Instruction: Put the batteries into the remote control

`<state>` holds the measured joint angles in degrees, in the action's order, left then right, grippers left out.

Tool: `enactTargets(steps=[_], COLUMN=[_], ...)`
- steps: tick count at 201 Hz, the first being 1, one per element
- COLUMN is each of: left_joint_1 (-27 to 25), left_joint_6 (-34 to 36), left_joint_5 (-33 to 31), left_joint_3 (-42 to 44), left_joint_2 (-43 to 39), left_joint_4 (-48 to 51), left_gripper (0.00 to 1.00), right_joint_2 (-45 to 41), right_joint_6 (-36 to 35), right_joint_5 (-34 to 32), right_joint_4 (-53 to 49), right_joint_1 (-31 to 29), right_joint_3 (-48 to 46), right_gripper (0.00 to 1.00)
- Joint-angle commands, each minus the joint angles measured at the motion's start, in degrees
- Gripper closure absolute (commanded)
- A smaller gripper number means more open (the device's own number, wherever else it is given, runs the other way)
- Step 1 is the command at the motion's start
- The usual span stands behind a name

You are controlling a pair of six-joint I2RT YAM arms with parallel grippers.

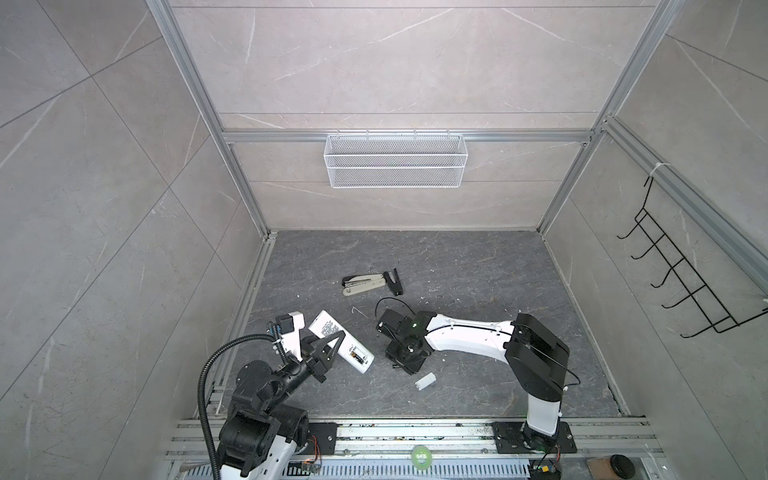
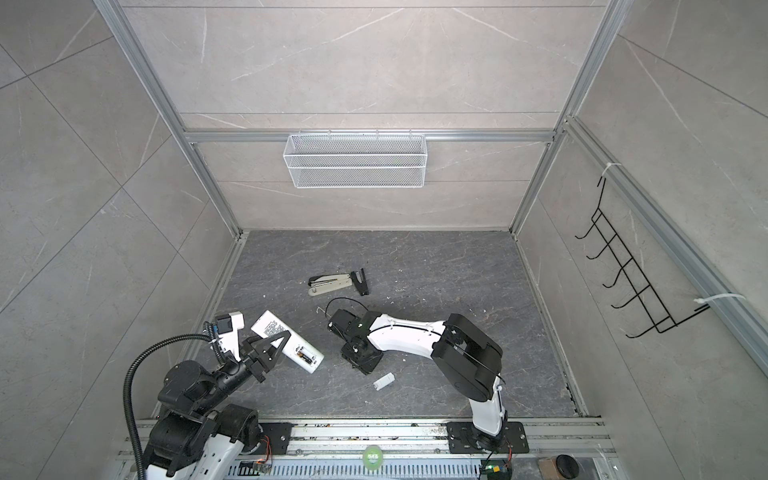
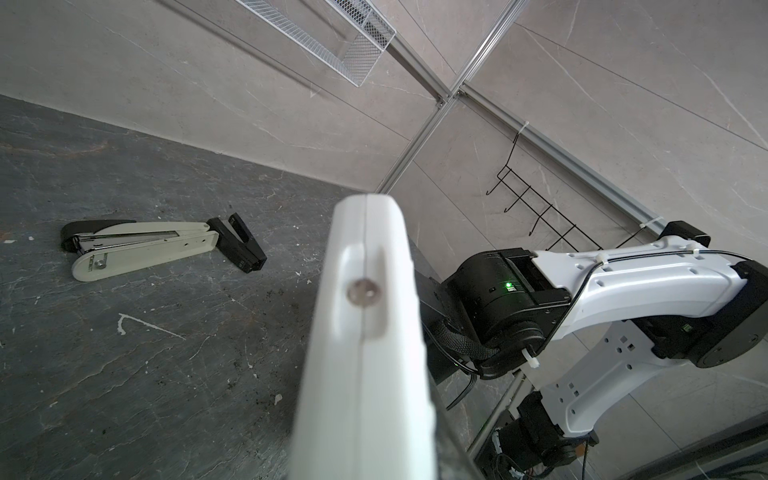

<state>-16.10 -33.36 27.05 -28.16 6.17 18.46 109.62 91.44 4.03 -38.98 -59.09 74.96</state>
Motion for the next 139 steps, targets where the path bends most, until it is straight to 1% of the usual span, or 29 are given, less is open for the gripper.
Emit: enactTargets(steps=[1, 30, 82, 93, 117, 139], left_joint_1=[-0.1, -0.2, -0.2, -0.2, -0.2, -0.2], left_joint_6=[0.7, 0.8, 1.0, 0.9, 0.9, 1.0], left_joint_5=[-0.5, -0.6, -0.9, -1.0, -1.1, -1.1], left_joint_3=[-0.2, -0.3, -0.4, -0.5, -0.5, -0.5], left_joint_2=[-0.9, -1.0, -1.5, -1.6, -1.6, -1.7], left_joint_4=[-2.9, -2.8, -2.4, -2.3, -2.2, -2.2], left_gripper=[1.0, 1.0, 1.0, 1.0, 1.0, 1.0], right_joint_2=[1.8, 2.4, 2.9, 3.2, 4.1, 5.4], right_joint_6=[-1.1, -1.7, -2.9, -4.1, -7.2, -10.4], right_joint_5=[-0.1, 0.2, 0.0, -0.1, 0.0, 1.0], right_joint_4=[-1.6, -2.2, -2.8, -3.4, -5.3, -6.0], right_joint_1=[0.6, 0.6, 1.0, 1.2, 1.4, 1.4], right_joint_3=[1.6, 1.7, 1.0, 1.5, 2.6, 2.7], right_gripper=[0.54, 0.61, 0.64, 0.68, 0.81, 0.89])
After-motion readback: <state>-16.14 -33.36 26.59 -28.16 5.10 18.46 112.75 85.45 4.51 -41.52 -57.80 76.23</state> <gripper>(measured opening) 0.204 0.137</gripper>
